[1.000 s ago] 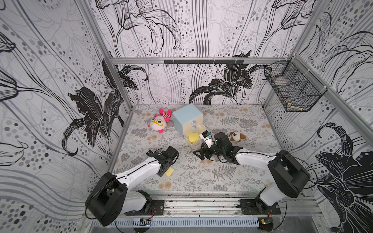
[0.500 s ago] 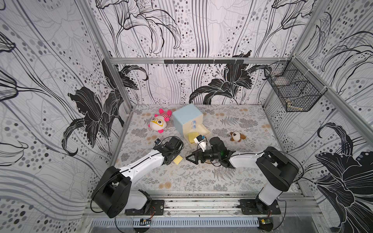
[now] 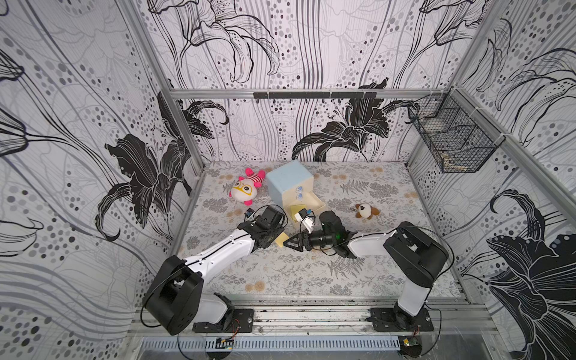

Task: Please put the sticky notes in the drawer by color
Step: Pick up the sticky notes from the center of the board.

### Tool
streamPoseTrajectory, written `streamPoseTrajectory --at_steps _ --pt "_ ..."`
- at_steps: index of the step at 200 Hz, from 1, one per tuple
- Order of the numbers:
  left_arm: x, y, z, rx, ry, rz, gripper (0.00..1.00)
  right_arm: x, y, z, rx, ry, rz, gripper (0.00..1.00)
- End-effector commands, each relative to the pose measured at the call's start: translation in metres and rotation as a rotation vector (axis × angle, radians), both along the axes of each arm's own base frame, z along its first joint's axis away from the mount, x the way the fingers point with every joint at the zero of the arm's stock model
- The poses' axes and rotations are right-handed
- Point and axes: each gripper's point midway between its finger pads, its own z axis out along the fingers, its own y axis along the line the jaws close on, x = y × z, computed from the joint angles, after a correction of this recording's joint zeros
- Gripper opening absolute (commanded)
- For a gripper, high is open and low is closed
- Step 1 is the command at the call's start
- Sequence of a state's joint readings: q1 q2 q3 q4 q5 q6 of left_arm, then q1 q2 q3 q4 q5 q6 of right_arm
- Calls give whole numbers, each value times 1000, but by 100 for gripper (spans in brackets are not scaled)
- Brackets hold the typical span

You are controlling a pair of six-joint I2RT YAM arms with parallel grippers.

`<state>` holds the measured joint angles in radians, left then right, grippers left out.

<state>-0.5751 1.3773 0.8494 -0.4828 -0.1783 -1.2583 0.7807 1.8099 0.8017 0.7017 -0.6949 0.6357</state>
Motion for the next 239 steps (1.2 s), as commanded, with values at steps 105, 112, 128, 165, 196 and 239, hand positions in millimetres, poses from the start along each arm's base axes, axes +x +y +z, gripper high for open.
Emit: streamPoseTrajectory --at_steps 105,112,128,165,196,239 --pt "10 -10 0 -21 -27 -45 55 4 5 -6 -13 28 -13 4" --pt "10 -11 1 -22 -28 -46 55 4 4 -7 -18 27 -17 1" --pt "11 -11 2 -23 -32 -45 55 5 4 -7 -26 21 -25 0" --pt "13 -1 13 1 -76 1 87 10 -4 -6 -49 3 -65 0" --pt "20 23 49 75 -219 61 97 30 -28 -4 -75 5 -159 0" --pt "24 28 97 144 -528 -85 97 76 -77 -4 -122 105 -327 0"
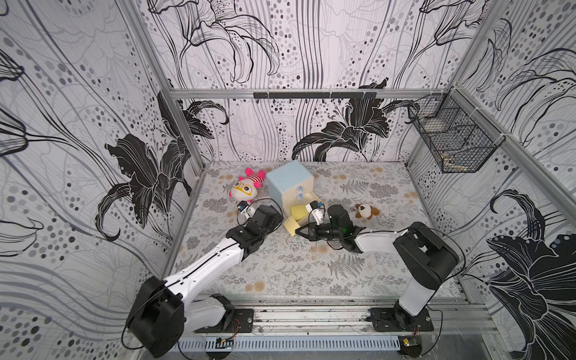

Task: Please put the sticky notes in the drawer by color
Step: Pick up the sticky notes from the center of the board, then place the sticky notes in the drawer.

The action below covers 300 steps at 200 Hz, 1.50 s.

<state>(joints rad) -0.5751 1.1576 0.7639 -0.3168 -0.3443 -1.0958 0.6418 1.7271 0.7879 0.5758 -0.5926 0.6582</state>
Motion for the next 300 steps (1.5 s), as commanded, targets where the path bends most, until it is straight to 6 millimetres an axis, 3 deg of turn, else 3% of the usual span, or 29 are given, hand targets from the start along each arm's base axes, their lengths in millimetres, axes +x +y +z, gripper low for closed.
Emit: streamPoseTrajectory --at_steps 1,32,140,155,171,184,201,228,247,265,278,300 --pt "10 4 29 102 -201 -72 97 19 -26 -6 -53 76 -89 0" --pt "9 -7 43 149 -295 -189 97 36 -27 -6 -95 165 -128 0" --pt "10 -8 29 180 -267 -205 97 108 -28 -30 -198 290 -287 2" --pt "10 -7 30 181 -269 -199 97 116 -31 -36 -208 294 -300 8" --pt "11 -7 32 176 -276 -193 97 124 -36 -39 -243 270 -317 24" --pt "11 -7 33 170 -276 -188 97 129 -45 -35 -288 222 -344 38" --pt "12 -4 33 151 -271 -153 97 134 -59 -18 -338 145 -382 48" --pt "18 1 36 117 -271 -84 97 132 -85 10 -409 7 -453 53" --pt "30 -1 44 88 -279 -49 97 123 -102 19 -438 -70 -483 57" --pt "50 -9 52 52 -258 -36 97 108 -115 9 -476 -101 -488 63" --pt "66 -14 58 28 -243 -31 97 97 -122 15 -469 -142 -487 65" --pt "91 -16 63 9 -216 10 99 73 -130 -2 -468 -157 -448 66"
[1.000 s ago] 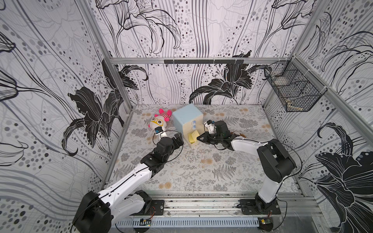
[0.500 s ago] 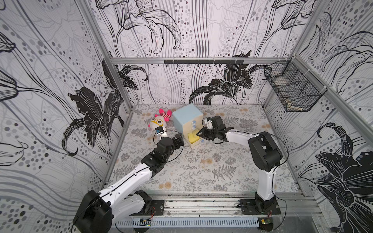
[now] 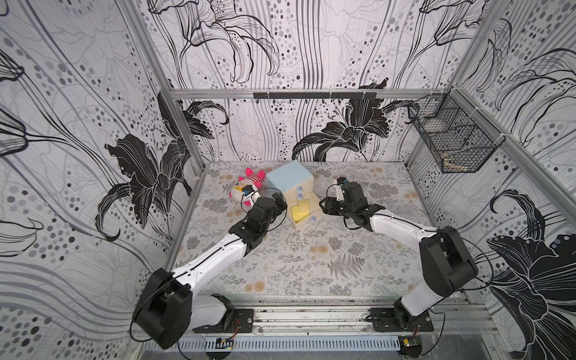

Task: Please put the sticky notes in the drawer by color
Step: Place the sticky notes in the drawer, then close the drawer in the storage box.

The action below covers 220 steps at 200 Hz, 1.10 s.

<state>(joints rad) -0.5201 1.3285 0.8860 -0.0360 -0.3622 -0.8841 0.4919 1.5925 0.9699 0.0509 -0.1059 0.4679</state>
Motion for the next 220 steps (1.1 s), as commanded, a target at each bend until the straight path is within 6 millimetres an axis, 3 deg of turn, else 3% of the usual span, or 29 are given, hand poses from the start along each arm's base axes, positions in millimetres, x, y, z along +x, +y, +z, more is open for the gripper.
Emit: streamPoseTrajectory --at_steps 1,21,39,87,156,220 --pt "24 -2 16 -66 -2 45 99 -17 -15 -19 -58 -35 25 66" --pt "45 -2 7 -70 53 75 94 -36 -18 -37 -30 -20 44 65" --pt "60 -5 -5 -87 103 83 90 -48 -15 -50 21 2 59 54" --pt "75 -13 -36 -103 194 68 87 -54 -2 -76 104 55 88 34" --pt "74 -12 -67 -74 276 68 72 -30 27 -90 144 57 143 12" --pt "69 -14 -87 -59 323 58 62 23 51 -72 168 -43 124 4"
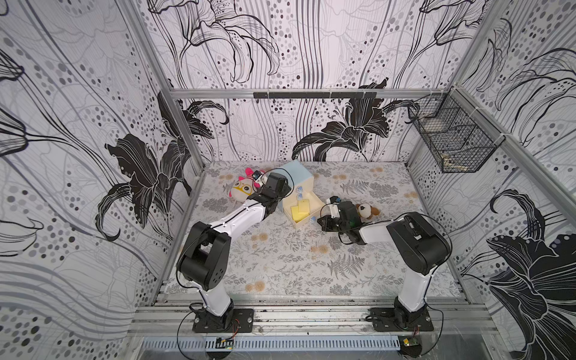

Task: Please put the sticky notes in the drawer by color
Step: Close the drawer in the storage box.

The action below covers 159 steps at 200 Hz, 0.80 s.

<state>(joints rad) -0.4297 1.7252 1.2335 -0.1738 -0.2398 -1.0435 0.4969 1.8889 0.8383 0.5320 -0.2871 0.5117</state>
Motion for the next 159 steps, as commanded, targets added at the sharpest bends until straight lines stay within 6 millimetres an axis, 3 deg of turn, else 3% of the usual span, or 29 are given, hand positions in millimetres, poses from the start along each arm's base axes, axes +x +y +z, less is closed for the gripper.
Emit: streamPoseTrajectory --at_steps 1,104,159 --pt "-10 3 -39 47 121 -23 62 22 13 17 27 -70 -7 4" --pt "-11 3 -49 55 139 -39 59 84 51 31 117 -117 -34 2" --pt "-10 1 -51 51 143 -42 58 99 62 32 163 -133 -42 3"
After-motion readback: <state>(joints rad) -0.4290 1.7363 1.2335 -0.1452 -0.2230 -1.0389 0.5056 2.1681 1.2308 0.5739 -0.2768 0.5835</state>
